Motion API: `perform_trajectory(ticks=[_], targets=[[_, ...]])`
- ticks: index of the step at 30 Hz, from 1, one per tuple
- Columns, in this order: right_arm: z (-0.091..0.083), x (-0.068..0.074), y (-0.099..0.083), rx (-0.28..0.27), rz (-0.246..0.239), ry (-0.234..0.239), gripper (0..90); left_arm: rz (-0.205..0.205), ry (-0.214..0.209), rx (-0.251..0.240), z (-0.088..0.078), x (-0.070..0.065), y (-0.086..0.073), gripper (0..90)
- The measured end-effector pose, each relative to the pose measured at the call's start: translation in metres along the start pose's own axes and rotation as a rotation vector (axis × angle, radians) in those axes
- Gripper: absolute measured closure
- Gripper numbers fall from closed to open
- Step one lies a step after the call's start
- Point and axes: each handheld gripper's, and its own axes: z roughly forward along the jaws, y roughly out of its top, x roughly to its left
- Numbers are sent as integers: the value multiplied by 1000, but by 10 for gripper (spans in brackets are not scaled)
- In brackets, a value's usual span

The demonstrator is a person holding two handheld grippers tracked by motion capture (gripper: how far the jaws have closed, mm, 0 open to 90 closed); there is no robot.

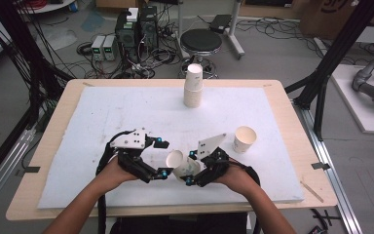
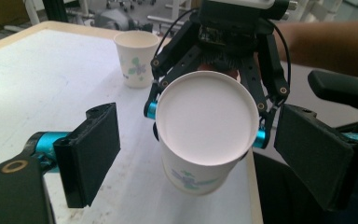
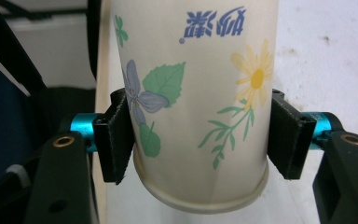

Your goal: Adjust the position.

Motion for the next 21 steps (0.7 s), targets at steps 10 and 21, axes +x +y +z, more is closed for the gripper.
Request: perform_trajectory(ticks=[10,21], targets=[[3,3,7,122,-37,-22,338,22,-16,82,-5,0,-4,145],[6,5,17,210,-52,-15,338,52,-28,166,0,1,-3,149]])
